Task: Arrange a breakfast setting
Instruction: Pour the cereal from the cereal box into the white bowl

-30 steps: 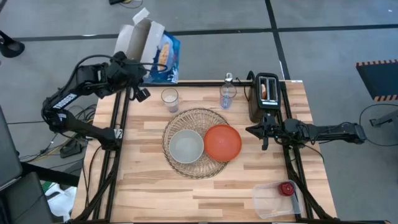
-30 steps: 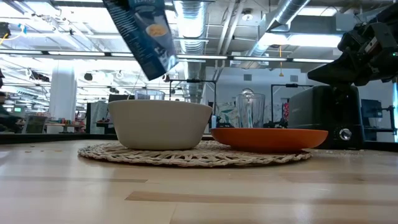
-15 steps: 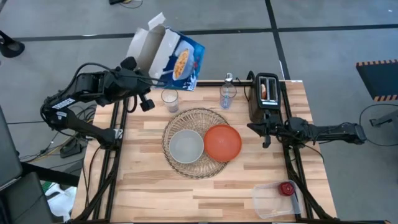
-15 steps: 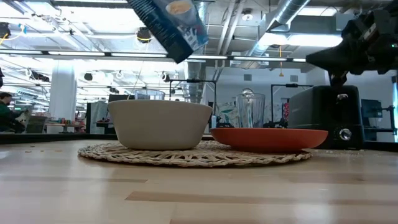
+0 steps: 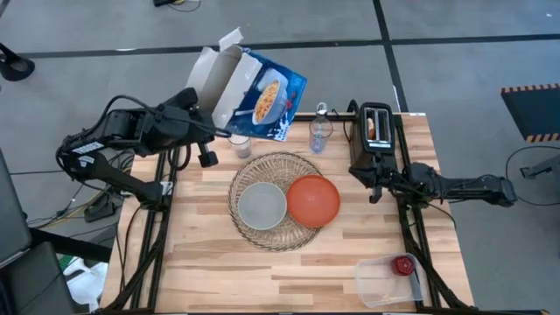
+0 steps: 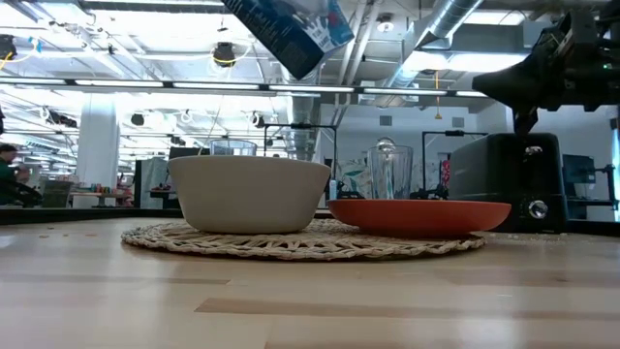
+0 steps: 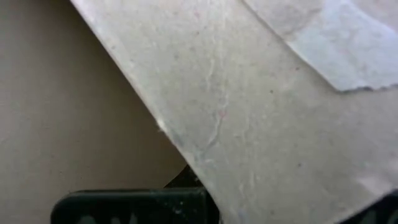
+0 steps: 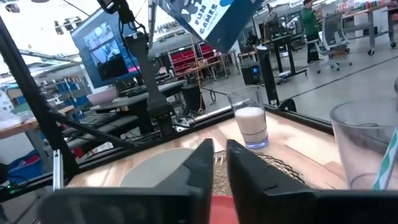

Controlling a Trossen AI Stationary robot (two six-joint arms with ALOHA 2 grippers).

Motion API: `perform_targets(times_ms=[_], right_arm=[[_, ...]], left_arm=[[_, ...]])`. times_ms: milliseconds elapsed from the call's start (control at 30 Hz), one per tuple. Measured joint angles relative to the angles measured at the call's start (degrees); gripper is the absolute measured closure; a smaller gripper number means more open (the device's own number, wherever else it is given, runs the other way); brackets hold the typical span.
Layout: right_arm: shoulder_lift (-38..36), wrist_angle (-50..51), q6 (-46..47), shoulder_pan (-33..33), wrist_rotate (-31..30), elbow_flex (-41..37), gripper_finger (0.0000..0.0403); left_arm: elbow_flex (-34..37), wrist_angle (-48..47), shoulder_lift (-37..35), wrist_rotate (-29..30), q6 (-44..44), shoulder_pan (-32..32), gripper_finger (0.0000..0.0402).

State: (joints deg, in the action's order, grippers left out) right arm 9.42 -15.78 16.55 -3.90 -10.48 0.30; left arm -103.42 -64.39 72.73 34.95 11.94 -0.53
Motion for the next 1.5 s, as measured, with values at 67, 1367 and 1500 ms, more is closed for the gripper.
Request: perform_targets(times_ms=[67, 1367, 1500], right_arm=[[0.67, -0.13, 0.01, 0.18, 0.00, 0.00, 0.0286], [17.44, -25.09, -5.14, -0.33, 0.02, 1.24, 0.0004], [18.63, -28.26, -7.86, -0.01, 0.07, 1.28, 0.0004]], left_arm=[[0.00, 0.06, 0.00, 0.14, -0.02, -0.09, 0.0401], [0.28, 3.47, 0.00, -3.03, 1.42, -4.97, 0.0401], [0.28, 4.67, 0.32, -3.89, 1.80, -6.01, 0.0401]])
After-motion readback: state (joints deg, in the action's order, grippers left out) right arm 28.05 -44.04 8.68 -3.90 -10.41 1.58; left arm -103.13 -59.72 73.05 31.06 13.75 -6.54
